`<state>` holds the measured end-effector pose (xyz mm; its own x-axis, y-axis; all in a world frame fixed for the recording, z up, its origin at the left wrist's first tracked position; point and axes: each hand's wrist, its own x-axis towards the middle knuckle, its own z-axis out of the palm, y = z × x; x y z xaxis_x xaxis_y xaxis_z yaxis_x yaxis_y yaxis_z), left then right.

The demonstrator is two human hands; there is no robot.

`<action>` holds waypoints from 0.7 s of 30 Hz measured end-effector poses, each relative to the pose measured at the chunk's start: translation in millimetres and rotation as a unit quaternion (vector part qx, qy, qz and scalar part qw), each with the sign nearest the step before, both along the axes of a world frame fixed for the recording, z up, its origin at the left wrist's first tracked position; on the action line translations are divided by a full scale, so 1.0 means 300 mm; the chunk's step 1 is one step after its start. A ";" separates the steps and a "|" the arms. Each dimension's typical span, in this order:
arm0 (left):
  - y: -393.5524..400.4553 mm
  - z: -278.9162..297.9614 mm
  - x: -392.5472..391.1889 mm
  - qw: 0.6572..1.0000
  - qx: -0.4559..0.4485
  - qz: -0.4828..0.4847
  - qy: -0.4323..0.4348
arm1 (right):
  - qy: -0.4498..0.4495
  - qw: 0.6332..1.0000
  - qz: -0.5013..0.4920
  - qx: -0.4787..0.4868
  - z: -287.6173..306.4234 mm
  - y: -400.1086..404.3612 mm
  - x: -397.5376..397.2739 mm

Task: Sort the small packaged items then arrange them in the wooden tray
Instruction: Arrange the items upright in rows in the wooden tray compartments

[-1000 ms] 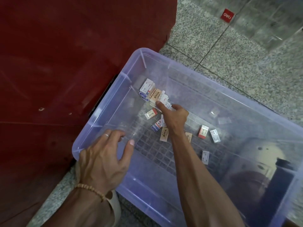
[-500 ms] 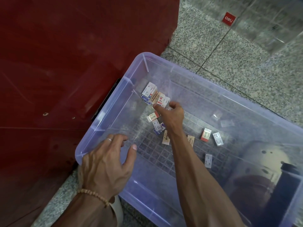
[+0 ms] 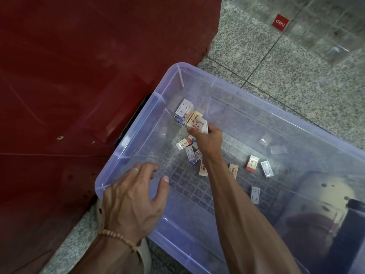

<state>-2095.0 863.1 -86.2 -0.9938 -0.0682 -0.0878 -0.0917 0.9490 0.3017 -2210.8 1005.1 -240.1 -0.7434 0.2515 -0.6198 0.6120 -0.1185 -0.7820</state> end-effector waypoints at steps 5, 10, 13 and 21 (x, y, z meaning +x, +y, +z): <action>0.000 -0.003 0.001 1.000 0.006 -0.002 0.009 | 0.026 1.000 0.005 -0.001 0.009 -0.015 -0.015; -0.002 -0.002 0.001 1.000 0.008 -0.005 0.009 | 0.037 0.998 0.038 -0.018 0.005 -0.030 -0.011; -0.004 -0.002 0.001 1.000 0.007 -0.005 0.009 | 0.034 0.998 0.001 -0.047 0.003 -0.034 -0.015; -0.007 0.000 0.000 1.000 0.004 -0.008 0.001 | 0.010 0.988 -0.041 -0.149 0.020 0.022 0.027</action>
<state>-2095.0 861.0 -86.1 -0.9949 -0.0517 -0.0867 -0.0762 0.9479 0.3093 -2202.8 1011.6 -234.1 -0.7413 0.1198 -0.6604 0.5750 -0.3940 -0.7170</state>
